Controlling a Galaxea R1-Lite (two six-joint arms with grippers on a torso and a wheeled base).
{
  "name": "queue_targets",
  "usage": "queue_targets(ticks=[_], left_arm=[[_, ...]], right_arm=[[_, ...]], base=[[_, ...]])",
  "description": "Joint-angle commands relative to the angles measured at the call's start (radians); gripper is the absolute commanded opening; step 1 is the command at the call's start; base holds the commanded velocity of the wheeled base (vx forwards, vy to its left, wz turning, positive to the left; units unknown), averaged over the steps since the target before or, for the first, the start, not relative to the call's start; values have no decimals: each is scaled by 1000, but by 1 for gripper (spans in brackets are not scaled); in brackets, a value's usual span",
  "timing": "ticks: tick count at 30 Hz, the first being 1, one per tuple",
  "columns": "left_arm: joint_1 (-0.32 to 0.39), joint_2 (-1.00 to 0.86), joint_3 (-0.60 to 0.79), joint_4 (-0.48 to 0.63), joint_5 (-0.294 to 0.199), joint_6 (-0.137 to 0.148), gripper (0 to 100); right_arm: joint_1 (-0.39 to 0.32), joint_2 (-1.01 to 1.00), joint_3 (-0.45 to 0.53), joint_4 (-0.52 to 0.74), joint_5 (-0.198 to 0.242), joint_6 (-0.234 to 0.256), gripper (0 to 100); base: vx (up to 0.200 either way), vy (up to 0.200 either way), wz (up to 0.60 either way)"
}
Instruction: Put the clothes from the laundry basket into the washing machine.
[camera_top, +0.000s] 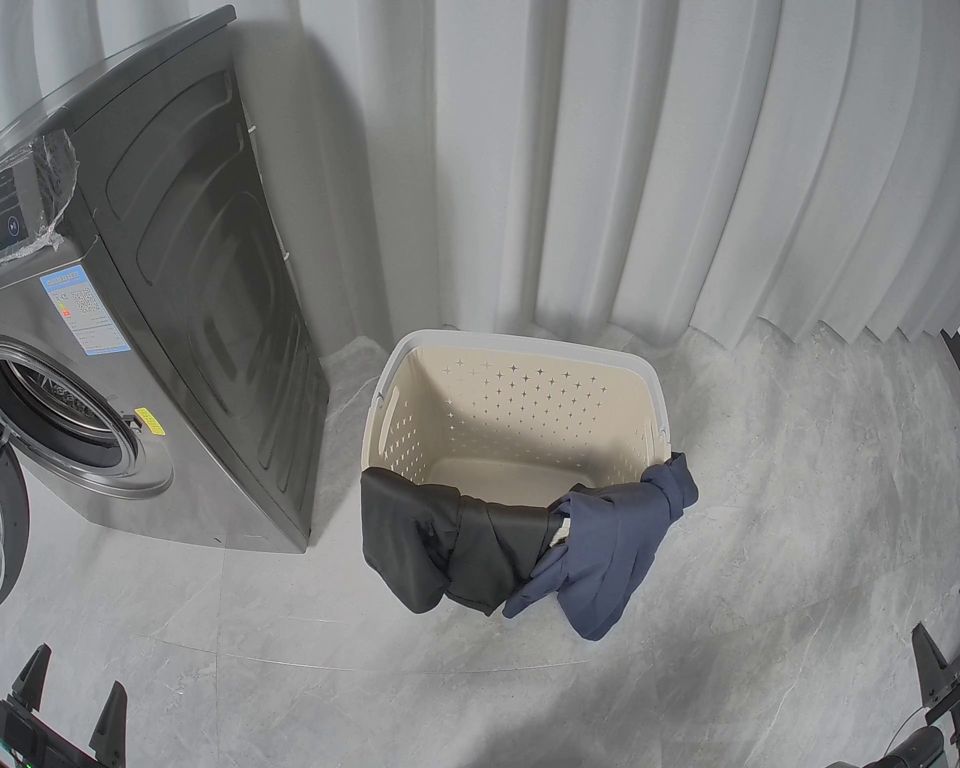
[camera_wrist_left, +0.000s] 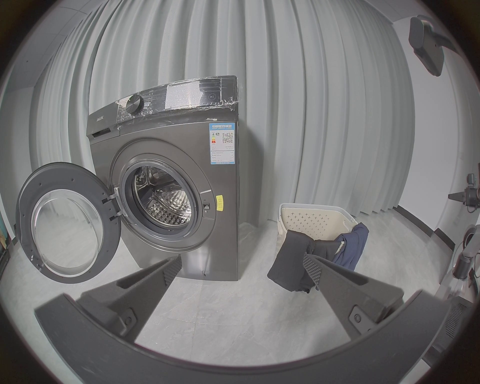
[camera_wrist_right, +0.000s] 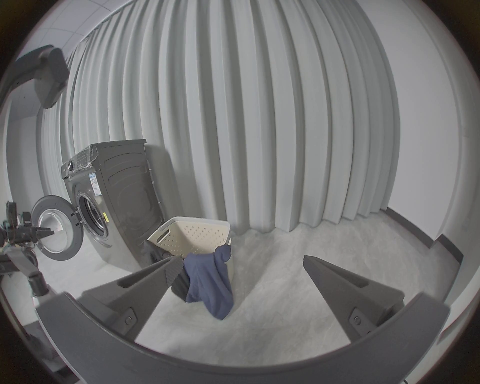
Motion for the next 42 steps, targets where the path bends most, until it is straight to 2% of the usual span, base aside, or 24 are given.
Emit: queue_targets(ticks=[1, 3, 6, 7, 10, 20, 23, 28, 29, 30, 32, 33, 42], left_arm=[[0, -13, 18, 0, 0, -1, 100], [0, -13, 18, 0, 0, -1, 100], [0, -13, 18, 0, 0, -1, 100], [0, -13, 18, 0, 0, -1, 100], [0, -13, 18, 0, 0, -3, 100], [0, -13, 18, 0, 0, -3, 100], [0, -13, 18, 0, 0, -3, 100], [0, -13, 18, 0, 0, -3, 100], [0, -13, 18, 0, 0, -3, 100], [0, -13, 18, 0, 0, -3, 100], [0, -13, 18, 0, 0, -3, 100], [0, -13, 18, 0, 0, -3, 100], [0, -13, 18, 0, 0, -3, 100]], right_arm=[[53, 420, -35, 8, 94, 49, 100], [73, 555, -31, -58, 106, 46, 100], [75, 641, -29, -111, 106, 45, 100], [78, 752, -28, -193, 106, 45, 100], [87, 887, -23, -301, 103, 45, 100], [164, 1154, -26, -507, 96, 54, 100], [173, 1238, -31, -576, 76, 63, 100], [256, 1422, -60, -734, 34, 148, 100], [256, 1422, -60, -734, 34, 148, 100], [283, 1485, -83, -768, 13, 181, 100], [285, 1490, -84, -769, 11, 183, 100], [305, 1562, -120, -791, -5, 220, 100], [328, 1677, -216, -821, -5, 224, 100]], base=[[0, 0, 0], [0, 0, 0], [0, 0, 0], [0, 0, 0], [0, 0, 0], [0, 0, 0], [0, 0, 0], [0, 0, 0], [0, 0, 0], [0, 0, 0], [0, 0, 0], [0, 0, 0], [0, 0, 0]])
